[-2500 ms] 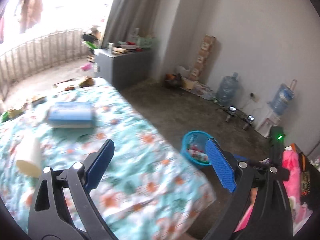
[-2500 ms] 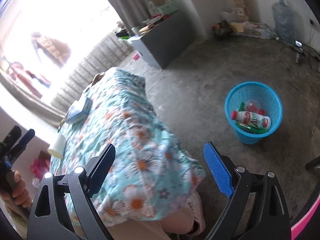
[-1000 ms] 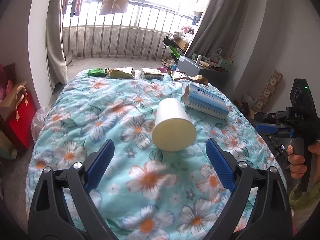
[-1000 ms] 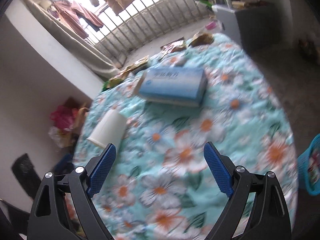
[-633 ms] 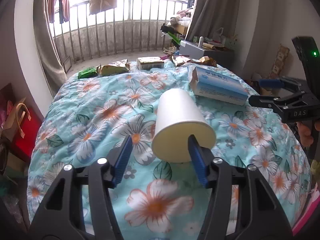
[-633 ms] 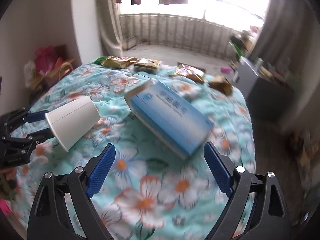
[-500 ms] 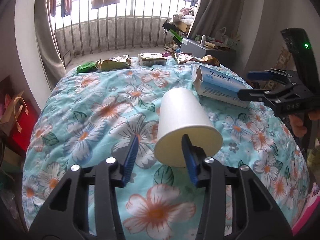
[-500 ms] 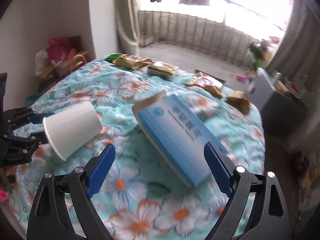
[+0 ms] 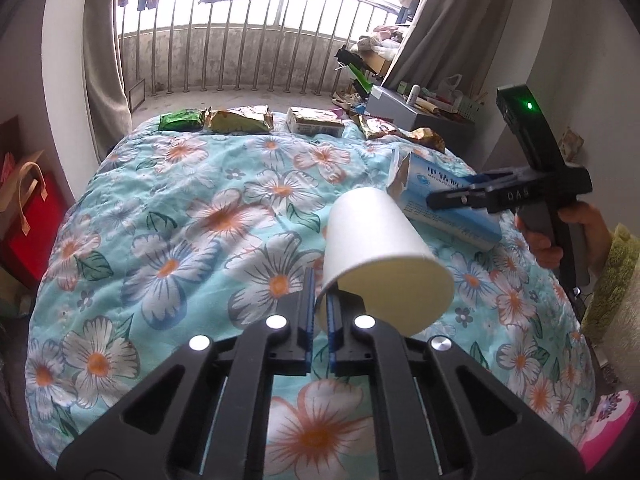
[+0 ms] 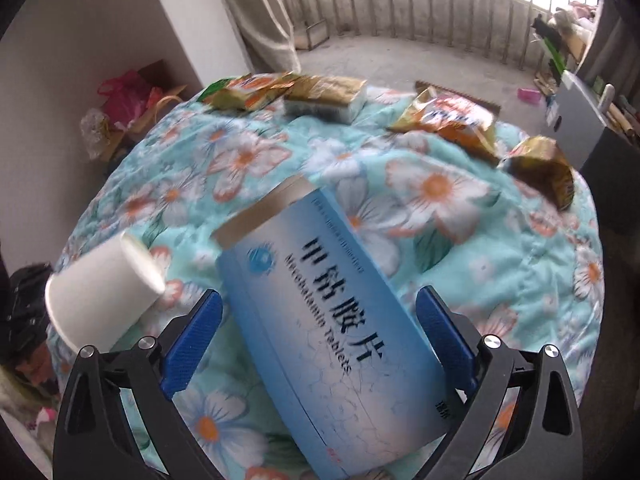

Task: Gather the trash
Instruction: 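Grip the white paper cup with the left tool while the right tool grips the blue tablet box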

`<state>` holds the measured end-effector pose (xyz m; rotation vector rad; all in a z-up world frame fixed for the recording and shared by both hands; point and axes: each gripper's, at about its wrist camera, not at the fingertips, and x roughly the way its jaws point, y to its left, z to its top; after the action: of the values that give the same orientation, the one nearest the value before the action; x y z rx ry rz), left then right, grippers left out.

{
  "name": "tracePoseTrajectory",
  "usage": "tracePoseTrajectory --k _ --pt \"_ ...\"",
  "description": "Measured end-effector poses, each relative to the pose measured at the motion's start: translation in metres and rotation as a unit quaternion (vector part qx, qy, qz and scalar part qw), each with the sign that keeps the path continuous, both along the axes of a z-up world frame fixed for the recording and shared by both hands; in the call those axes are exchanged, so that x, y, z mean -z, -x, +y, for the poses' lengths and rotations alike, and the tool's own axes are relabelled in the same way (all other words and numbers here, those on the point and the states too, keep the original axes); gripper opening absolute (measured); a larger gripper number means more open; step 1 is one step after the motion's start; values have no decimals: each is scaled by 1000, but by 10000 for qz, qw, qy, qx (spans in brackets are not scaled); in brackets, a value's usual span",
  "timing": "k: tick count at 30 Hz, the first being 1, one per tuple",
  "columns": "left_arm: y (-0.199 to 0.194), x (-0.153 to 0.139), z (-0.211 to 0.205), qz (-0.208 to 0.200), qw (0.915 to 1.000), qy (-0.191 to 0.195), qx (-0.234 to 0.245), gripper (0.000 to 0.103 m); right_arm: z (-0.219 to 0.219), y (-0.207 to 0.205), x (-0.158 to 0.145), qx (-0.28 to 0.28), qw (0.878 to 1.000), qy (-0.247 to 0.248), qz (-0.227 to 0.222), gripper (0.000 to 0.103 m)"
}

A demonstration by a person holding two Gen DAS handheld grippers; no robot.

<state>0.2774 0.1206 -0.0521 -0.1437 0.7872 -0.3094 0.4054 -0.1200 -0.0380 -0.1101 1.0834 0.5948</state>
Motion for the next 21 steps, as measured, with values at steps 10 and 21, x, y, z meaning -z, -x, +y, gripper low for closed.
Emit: tracePoseTrajectory --k 10,21 --pt "33 -27 -6 -73 9994 284 177 1 4 66 4 441 9962 749 -63 70" --pt "109 -41 -2 618 9953 92 736 1 -41 211 -12 1289 9891 -412 575 70"
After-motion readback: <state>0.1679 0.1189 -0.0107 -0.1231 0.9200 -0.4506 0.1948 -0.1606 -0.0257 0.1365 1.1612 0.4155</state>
